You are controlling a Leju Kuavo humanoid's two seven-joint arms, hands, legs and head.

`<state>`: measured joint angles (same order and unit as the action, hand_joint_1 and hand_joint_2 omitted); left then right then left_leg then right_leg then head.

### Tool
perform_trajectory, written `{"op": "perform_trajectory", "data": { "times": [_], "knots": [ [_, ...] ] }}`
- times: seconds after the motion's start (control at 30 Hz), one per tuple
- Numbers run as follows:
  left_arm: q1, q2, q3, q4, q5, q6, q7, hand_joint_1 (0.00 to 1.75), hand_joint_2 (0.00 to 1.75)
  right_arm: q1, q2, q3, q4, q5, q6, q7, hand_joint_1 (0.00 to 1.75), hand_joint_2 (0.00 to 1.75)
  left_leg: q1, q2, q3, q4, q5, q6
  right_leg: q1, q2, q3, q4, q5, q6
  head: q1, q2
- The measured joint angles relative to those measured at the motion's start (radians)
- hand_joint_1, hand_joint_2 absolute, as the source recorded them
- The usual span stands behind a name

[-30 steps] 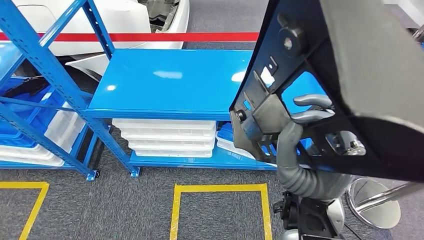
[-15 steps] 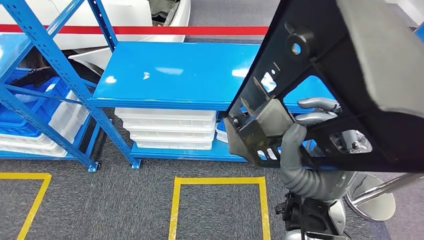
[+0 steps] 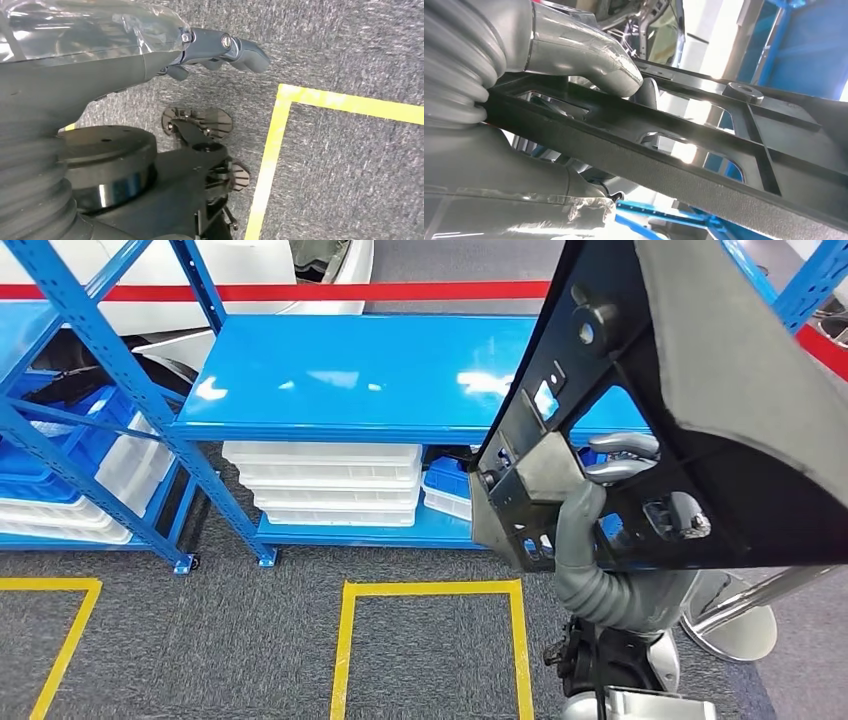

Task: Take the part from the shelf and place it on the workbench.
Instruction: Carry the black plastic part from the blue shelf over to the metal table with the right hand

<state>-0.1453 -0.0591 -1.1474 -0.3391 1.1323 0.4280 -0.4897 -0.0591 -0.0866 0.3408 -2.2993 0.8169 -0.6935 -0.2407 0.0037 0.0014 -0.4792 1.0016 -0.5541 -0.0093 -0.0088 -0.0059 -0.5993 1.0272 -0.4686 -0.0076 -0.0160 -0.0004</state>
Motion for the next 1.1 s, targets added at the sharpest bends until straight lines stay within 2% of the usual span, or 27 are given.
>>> {"op": "perform_trajectory", "data": {
  "times": [0.07, 0.1, 0.13, 0.17, 0.23, 0.27, 0.3, 0.33, 0.37, 0.4, 0.43, 0.47, 0.5, 0.57, 0.6, 0.63, 0.67, 0.7, 0.77, 0.8, 0.83, 0.87, 0.93, 1.0, 1.1],
  "knots": [
    [0.001, 0.0, 0.0, 0.0, 0.0, 0.0, 0.0, 0.0, 1.75, 0.001, 0.002, -0.003, 0.003, -0.003, 0.0, 0.0, 1.75, 1.75, -0.002, 0.0, -0.005, -0.005, 0.009, 0.008, 0.0, 0.0, -0.003, -0.001, 0.01, 0.011, 0.0, 0.0],
    [0.001, 0.0, 0.0, 0.0, 0.0, 0.0, 0.0, 0.0, 1.75, 0.001, 0.002, -0.005, 0.004, -0.006, 0.0, 0.0, 1.75, 1.75, 0.0, 0.002, -0.01, -0.008, 0.016, 0.015, 0.0, 0.001, -0.006, 0.001, 0.008, 0.016, 0.0, 0.0],
    [0.0, -0.001, 0.0, 0.0, 0.0, 0.0, 0.0, 0.0, 1.75, 0.001, 0.003, -0.006, 0.005, -0.008, 0.0, 0.0, 1.75, 1.75, 0.002, 0.004, -0.018, -0.011, 0.024, 0.023, 0.0, 0.003, -0.015, 0.016, -0.009, 0.021, 0.002, 0.0],
    [-0.001, -0.001, 0.0, 0.0, 0.0, 0.0, 0.0, 0.0, 1.75, 0.001, 0.004, -0.008, 0.006, -0.009, 0.0, 0.001, 1.75, 1.75, 0.005, 0.006, -0.026, -0.014, 0.033, 0.03, -0.001, 0.004, -0.03, 0.049, -0.04, 0.026, 0.005, 0.0],
    [-0.001, -0.001, 0.0, 0.0, 0.0, 0.0, 0.0, 0.0, 1.75, 0.002, 0.004, -0.011, 0.01, -0.011, 0.0, 0.003, 1.75, 1.75, 0.004, 0.008, -0.047, -0.013, 0.048, 0.039, -0.004, 0.004, -0.069, 0.165, -0.128, 0.035, 0.012, 0.0],
    [-0.001, -0.001, 0.0, 0.0, 0.0, 0.0, 0.0, 0.0, 1.75, 0.003, 0.004, -0.012, 0.012, -0.012, 0.0, 0.004, 1.75, 1.75, 0.003, 0.009, -0.057, -0.011, 0.054, 0.04, -0.006, 0.004, -0.082, 0.221, -0.156, 0.039, 0.013, 0.0],
    [0.0, -0.001, 0.0, 0.0, 0.0, 0.0, 0.0, 0.0, 1.75, 0.004, 0.004, -0.014, 0.014, -0.012, 0.0, 0.005, 1.75, 1.75, 0.002, 0.009, -0.068, -0.008, 0.059, 0.04, -0.006, 0.004, -0.083, 0.255, -0.165, 0.041, 0.014, 0.0],
    [0.0, -0.001, 0.0, 0.001, 0.0, 0.0, 0.0, 0.0, 1.75, 0.004, 0.004, -0.015, 0.017, -0.012, 0.0, 0.006, 1.75, 1.75, 0.002, 0.009, -0.078, -0.003, 0.063, 0.039, -0.007, 0.004, -0.067, 0.252, -0.151, 0.042, 0.014, 0.0],
    [0.0, -0.001, 0.0, 0.001, 0.0, 0.0, 0.0, 0.0, 1.75, 0.004, 0.004, -0.017, 0.019, -0.012, 0.0, 0.007, 1.75, 1.75, 0.002, 0.009, -0.087, 0.002, 0.066, 0.038, -0.007, 0.004, -0.037, 0.218, -0.126, 0.042, 0.014, 0.0],
    [0.0, -0.001, 0.0, 0.001, 0.0, 0.0, 0.0, 0.0, 1.75, 0.004, 0.005, -0.018, 0.021, -0.012, 0.0, 0.007, 1.75, 1.75, 0.002, 0.009, -0.095, 0.009, 0.068, 0.037, -0.007, 0.004, 0.009, 0.151, -0.099, 0.04, 0.015, 0.0],
    [0.0, -0.001, 0.0, 0.001, 0.0, 0.0, 0.0, 0.0, 1.75, 0.003, 0.005, -0.018, 0.021, -0.012, 0.0, 0.007, 1.75, 1.75, 0.002, 0.008, -0.101, 0.014, 0.07, 0.034, -0.006, 0.004, 0.053, 0.081, -0.087, 0.036, 0.016, 0.0],
    [0.0, -0.001, 0.0, 0.001, 0.0, 0.0, 0.0, 0.0, 1.75, 0.003, 0.005, -0.019, 0.022, -0.012, 0.0, 0.007, 1.75, 1.75, 0.001, 0.008, -0.106, 0.019, 0.072, 0.03, -0.004, 0.005, 0.086, 0.026, -0.081, 0.032, 0.017, 0.0],
    [-0.001, -0.001, 0.0, 0.001, 0.0, 0.0, 0.0, 0.0, 1.75, 0.003, 0.005, -0.02, 0.023, -0.012, 0.0, 0.008, 1.75, 1.75, 0.0, 0.008, -0.11, 0.021, 0.076, 0.025, -0.001, 0.006, 0.105, -0.012, -0.08, 0.027, 0.018, 0.0],
    [-0.001, -0.001, 0.0, 0.001, 0.0, 0.0, 0.0, 0.0, 1.75, 0.003, 0.005, -0.02, 0.023, -0.013, 0.0, 0.009, 1.75, 1.75, 0.001, 0.008, -0.114, 0.021, 0.086, 0.01, 0.004, 0.008, 0.102, -0.022, -0.077, 0.018, 0.017, 0.0],
    [0.0, -0.001, 0.0, 0.001, 0.0, 0.0, 0.0, 0.0, 1.75, 0.003, 0.005, -0.02, 0.024, -0.014, 0.0, 0.01, 1.75, 1.75, 0.001, 0.007, -0.116, 0.024, 0.086, 0.003, 0.002, 0.007, 0.098, -0.024, -0.071, 0.011, 0.017, 0.0],
    [0.0, -0.001, 0.0, 0.001, 0.0, 0.0, 0.0, 0.0, 1.75, 0.003, 0.005, -0.02, 0.025, -0.016, 0.0, 0.012, 1.75, 1.75, 0.002, 0.005, -0.121, 0.034, 0.075, -0.004, 0.0, 0.006, 0.093, -0.027, -0.064, 0.004, 0.016, 0.0],
    [0.0, -0.001, 0.0, 0.001, 0.0, -0.001, 0.0, 0.0, 1.75, 0.002, 0.006, -0.02, 0.025, -0.019, 0.0, 0.015, 1.75, 1.75, 0.002, 0.004, -0.132, 0.062, 0.049, -0.009, -0.003, 0.004, 0.087, -0.03, -0.056, -0.004, 0.014, 0.0],
    [-0.001, -0.001, 0.0, 0.001, 0.0, -0.001, 0.0, 0.0, 1.75, 0.002, 0.006, -0.02, 0.026, -0.024, 0.0, 0.017, 1.75, 1.75, 0.003, 0.003, -0.148, 0.108, 0.01, -0.014, -0.006, 0.002, 0.079, -0.032, -0.048, -0.011, 0.011, 0.0],
    [0.0, -0.001, 0.0, 0.002, -0.001, -0.002, 0.0, 0.0, 1.75, 0.002, 0.006, -0.02, 0.029, -0.039, 0.0, 0.023, 1.75, 1.75, 0.005, 0.002, -0.189, 0.234, -0.069, -0.02, -0.005, 0.001, 0.059, -0.026, -0.038, -0.017, 0.006, 0.0],
    [0.0, -0.001, 0.0, 0.002, -0.001, -0.002, 0.0, 0.0, 1.75, 0.002, 0.006, -0.02, 0.03, -0.045, 0.0, 0.026, 1.75, 1.75, 0.005, 0.003, -0.2, 0.281, -0.088, -0.022, -0.005, 0.0, 0.049, -0.022, -0.034, -0.017, 0.005, 0.0],
    [0.0, -0.001, 0.0, 0.003, -0.001, -0.002, 0.001, 0.0, 1.75, 0.002, 0.006, -0.02, 0.032, -0.049, 0.0, 0.028, 1.75, 1.75, 0.006, 0.003, -0.195, 0.299, -0.087, -0.023, -0.005, 0.0, 0.039, -0.017, -0.03, -0.016, 0.005, 0.0],
    [0.0, -0.001, 0.0, 0.003, -0.002, -0.003, 0.002, 0.0, 1.75, 0.003, 0.006, -0.02, 0.032, -0.05, 0.0, 0.029, 1.75, 1.75, 0.006, 0.003, -0.177, 0.285, -0.073, -0.022, -0.005, 0.0, 0.031, -0.013, -0.027, -0.015, 0.005, 0.0],
    [-0.002, -0.001, 0.0, 0.003, -0.003, -0.003, 0.004, 0.0, 1.75, 0.003, 0.006, -0.02, 0.033, -0.049, 0.0, 0.03, 1.75, 1.75, 0.008, 0.002, -0.091, 0.153, -0.023, -0.018, -0.005, 0.0, 0.017, -0.002, -0.023, -0.012, 0.005, 0.0],
    [-0.003, 0.0, 0.0, 0.004, -0.004, -0.003, 0.007, 0.0, 1.75, 0.006, 0.006, -0.02, 0.033, -0.05, 0.0, 0.026, 1.75, 1.75, 0.005, 0.0, -0.028, 0.038, 0.004, -0.009, -0.003, 0.001, 0.006, 0.008, -0.018, -0.003, 0.004, 0.0],
    [-0.001, 0.0, 0.0, 0.005, -0.004, -0.003, 0.009, 0.0, 1.75, 0.014, 0.006, -0.021, 0.033, -0.057, 0.0, 0.008, 1.75, 1.75, 0.003, -0.001, -0.028, 0.015, 0.012, 0.006, -0.002, 0.002, -0.002, 0.011, -0.008, 0.016, 0.004, 0.0]
  ]
}}
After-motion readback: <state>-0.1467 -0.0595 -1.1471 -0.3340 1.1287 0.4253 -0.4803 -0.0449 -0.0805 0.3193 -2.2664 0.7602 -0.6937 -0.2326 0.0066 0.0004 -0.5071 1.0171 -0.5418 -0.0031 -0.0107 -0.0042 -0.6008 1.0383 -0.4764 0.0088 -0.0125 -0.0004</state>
